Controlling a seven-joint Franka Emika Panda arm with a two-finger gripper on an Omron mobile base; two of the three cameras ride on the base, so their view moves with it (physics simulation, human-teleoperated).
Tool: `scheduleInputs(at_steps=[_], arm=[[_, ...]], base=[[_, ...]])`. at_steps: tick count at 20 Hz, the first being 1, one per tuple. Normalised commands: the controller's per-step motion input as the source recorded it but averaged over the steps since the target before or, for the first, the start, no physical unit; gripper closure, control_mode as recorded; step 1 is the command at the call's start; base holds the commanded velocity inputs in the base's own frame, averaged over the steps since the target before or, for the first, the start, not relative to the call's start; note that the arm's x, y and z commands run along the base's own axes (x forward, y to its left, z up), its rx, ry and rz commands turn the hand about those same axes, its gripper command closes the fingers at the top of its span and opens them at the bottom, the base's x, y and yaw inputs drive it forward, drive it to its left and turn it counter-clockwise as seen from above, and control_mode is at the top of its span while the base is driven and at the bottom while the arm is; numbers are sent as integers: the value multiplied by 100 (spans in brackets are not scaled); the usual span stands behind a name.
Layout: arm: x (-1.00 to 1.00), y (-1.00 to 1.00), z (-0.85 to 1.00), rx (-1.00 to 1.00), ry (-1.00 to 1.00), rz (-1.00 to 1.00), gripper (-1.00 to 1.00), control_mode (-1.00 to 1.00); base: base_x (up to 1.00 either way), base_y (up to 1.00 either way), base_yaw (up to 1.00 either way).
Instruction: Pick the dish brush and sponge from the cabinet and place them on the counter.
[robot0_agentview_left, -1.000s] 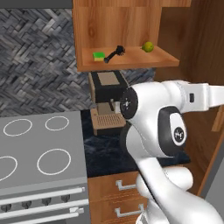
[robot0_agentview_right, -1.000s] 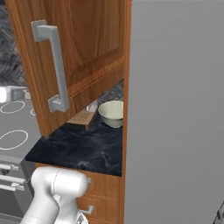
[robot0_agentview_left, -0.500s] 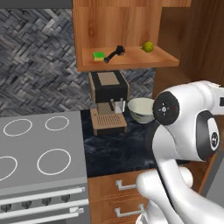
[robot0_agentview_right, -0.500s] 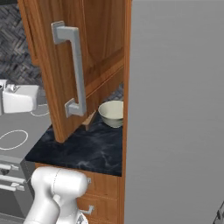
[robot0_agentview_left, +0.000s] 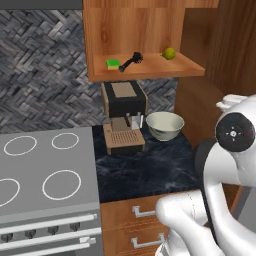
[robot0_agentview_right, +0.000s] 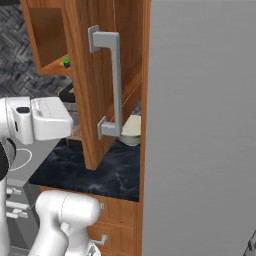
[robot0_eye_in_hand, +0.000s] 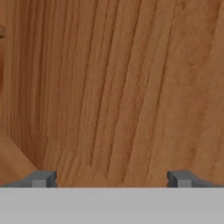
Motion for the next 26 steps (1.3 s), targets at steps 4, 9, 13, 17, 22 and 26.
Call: scheduleInputs(at_steps=[4,9,13,17,22,26], arm=[[1,-34,0,2,-7,9,-100,-100],[1,-19,0,3,-6,8,-100,-100],[2,-1,0,1,-2,6,-100,-100],[11,14,0,0,0,2,-100,-100],[3,64,0,-1,0,0,-100,-100],[-7,85,0,-2,-1,0,-100,-100]], base=[[0,0,0],[0,0,0],[0,0,0],[0,0,0],[0,0,0],[0,0,0]])
